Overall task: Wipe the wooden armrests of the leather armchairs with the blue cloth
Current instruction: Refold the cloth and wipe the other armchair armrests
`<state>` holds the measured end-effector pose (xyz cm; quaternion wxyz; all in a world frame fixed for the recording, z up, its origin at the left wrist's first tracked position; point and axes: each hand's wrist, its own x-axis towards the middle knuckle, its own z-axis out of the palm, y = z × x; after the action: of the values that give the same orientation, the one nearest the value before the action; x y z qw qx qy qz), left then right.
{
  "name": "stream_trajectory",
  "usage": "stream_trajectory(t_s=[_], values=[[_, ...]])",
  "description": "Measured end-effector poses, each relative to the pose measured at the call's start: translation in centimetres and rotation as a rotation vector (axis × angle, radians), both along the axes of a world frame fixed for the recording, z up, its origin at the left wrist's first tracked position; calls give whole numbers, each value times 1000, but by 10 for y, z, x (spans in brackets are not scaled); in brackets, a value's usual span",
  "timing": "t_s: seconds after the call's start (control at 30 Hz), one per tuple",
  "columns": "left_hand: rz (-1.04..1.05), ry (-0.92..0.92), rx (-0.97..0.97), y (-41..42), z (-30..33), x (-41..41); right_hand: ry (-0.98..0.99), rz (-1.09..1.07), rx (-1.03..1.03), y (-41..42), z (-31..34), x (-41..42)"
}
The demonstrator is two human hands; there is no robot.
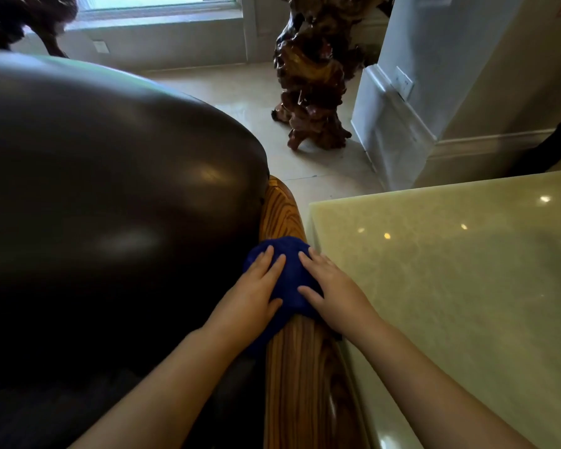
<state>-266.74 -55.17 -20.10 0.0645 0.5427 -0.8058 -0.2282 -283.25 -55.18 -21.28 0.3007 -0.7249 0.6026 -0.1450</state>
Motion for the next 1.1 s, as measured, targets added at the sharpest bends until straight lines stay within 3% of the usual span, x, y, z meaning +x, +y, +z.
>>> stream_trajectory(t_s=[0.27,0.5,0.93,1.1], values=[[28,-93,160,-68,29,-8,-18,29,127,-58,14,-10],[80,-75,170,-78,32,-12,-106,-13,133,-62,12,-10],[235,152,-58,-3,19,-19,-62,-159,-121,-3,16,-7],[299,201,168,37,30,-14,-42,-40,65,24,39,-19]])
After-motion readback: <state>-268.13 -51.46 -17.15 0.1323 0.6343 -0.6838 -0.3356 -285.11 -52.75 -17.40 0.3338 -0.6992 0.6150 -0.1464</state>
